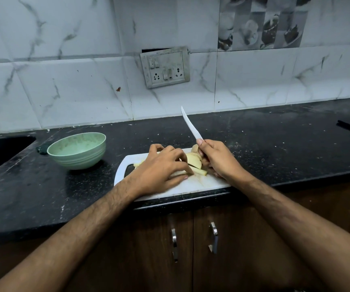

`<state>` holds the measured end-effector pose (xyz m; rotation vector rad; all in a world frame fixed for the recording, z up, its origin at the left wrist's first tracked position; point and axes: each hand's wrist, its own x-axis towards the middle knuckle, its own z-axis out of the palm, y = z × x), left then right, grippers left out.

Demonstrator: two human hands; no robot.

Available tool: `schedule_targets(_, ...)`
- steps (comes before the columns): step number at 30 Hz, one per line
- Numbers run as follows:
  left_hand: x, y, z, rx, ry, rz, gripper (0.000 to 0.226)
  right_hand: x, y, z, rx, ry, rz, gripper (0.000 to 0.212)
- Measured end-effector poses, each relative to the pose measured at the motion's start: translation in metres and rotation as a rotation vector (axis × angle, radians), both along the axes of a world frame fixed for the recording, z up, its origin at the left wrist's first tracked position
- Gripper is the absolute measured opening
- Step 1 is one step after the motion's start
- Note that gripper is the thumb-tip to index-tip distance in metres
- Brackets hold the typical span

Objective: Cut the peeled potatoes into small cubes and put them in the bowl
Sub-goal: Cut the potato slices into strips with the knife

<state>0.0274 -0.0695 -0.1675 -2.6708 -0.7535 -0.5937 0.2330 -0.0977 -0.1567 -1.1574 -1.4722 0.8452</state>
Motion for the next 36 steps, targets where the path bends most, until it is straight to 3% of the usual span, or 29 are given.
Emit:
schedule_targets(6,-0.001,0.012,-0.002,0.156,-0.058,0.122,0.017,0.004,0.005,-0.006,0.004,-0.062,0.006,0.04)
schedule_targets(12,-0.006,0.02,0.001,0.113,-0.193,0.286,0.013,0.004,0.004,-0.005,-0.001,-0.089,0.012,0.04)
schedule_targets(17,-0.004,0.022,0.01,0.121,-0.196,0.362,0.008,0.005,0.004,-0.006,-0.017,-0.069,0.017,0.04)
schedule_targets(25,0.015,0.013,0.011,-0.055,0.02,0.169,0.015,0.007,0.004,-0.005,-0.042,0.08,0.063,0.041)
schedule_targets(36,0.002,0.002,0.009,-0.06,0.005,-0.017,0.019,0.005,0.003,-0.005,-0.033,0.044,0.044,0.04)
